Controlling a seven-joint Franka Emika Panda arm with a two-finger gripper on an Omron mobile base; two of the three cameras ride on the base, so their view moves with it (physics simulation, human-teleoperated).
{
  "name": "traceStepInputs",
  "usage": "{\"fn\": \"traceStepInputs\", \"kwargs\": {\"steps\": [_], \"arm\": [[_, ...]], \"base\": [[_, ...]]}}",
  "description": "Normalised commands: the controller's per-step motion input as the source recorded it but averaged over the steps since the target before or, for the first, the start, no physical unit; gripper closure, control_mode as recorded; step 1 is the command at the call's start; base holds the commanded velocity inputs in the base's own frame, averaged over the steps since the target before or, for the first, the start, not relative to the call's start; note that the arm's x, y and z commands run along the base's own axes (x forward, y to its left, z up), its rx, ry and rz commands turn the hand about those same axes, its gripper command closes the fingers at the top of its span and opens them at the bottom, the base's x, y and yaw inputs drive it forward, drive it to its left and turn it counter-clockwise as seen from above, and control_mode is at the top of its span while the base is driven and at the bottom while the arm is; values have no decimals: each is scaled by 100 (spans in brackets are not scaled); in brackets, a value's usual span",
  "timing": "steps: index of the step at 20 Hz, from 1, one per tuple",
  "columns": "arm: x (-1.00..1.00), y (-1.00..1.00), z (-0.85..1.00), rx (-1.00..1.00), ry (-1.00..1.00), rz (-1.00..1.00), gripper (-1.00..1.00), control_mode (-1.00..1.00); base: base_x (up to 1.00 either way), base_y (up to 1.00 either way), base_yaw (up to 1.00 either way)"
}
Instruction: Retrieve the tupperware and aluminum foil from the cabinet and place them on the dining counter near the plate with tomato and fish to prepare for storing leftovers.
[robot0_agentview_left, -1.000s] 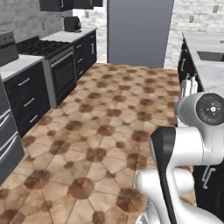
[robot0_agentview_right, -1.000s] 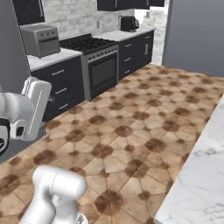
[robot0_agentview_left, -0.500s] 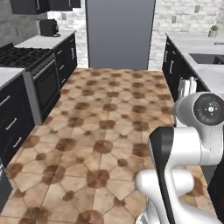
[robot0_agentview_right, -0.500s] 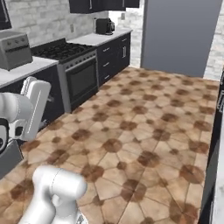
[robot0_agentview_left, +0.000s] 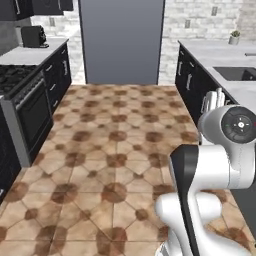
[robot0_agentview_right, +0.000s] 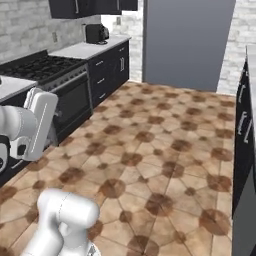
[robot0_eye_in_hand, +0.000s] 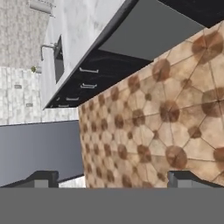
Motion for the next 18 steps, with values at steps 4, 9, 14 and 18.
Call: {"fn": "traceStepInputs", "kwargs": {"steps": [4, 9, 14, 18], "arm": [[0, 0, 0, 0, 0, 0, -100, 100], [0, 0, 0, 0, 0, 0, -100, 100], [0, 0, 0, 0, 0, 0, -100, 100], [0, 0, 0, 0, 0, 0, -100, 100]], "base": [[100, 14, -11], [100, 2, -3], [100, 0, 0], [100, 0, -5]]}}
